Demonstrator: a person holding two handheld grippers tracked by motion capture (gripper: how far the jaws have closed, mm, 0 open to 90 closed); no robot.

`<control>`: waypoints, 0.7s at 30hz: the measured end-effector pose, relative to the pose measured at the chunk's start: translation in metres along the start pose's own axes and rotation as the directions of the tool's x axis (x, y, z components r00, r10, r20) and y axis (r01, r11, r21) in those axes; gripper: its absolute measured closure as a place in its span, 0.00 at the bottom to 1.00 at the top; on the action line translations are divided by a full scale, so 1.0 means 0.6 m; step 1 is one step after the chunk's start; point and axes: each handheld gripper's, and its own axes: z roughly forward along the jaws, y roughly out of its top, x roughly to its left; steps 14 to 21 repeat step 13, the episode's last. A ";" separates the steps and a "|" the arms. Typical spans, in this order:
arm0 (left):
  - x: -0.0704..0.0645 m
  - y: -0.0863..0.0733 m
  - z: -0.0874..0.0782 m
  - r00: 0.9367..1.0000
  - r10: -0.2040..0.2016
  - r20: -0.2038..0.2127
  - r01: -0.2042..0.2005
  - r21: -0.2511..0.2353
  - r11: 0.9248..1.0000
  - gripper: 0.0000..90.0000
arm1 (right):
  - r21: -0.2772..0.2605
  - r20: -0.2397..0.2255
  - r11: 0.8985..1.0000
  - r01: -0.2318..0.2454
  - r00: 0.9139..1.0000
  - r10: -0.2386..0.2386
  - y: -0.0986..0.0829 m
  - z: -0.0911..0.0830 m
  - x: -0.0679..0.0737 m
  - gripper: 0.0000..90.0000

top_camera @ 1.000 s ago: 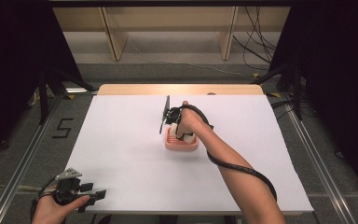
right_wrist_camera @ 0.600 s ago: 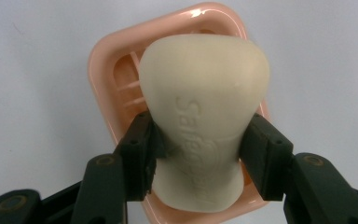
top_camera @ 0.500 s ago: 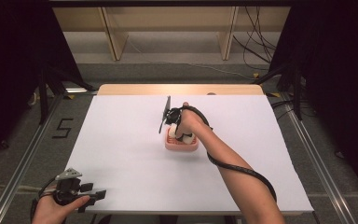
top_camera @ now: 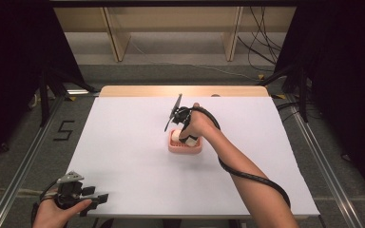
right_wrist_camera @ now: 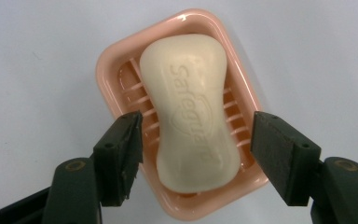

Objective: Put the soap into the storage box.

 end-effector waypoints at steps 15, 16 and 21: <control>0.001 -0.001 -0.001 1.000 -0.011 -0.016 0.011 -0.011 1.000 0.35 | -0.143 0.032 0.978 -0.149 0.987 0.155 -0.165 -0.028 0.050 0.50; 0.001 -0.001 -0.001 1.000 -0.011 -0.016 0.011 -0.011 1.000 0.35 | -0.143 0.032 0.978 -0.149 0.987 0.155 -0.165 -0.028 0.050 0.50; 0.001 -0.001 -0.001 1.000 -0.011 -0.016 0.011 -0.011 1.000 0.35 | -0.143 0.032 0.978 -0.149 0.987 0.155 -0.165 -0.028 0.050 0.50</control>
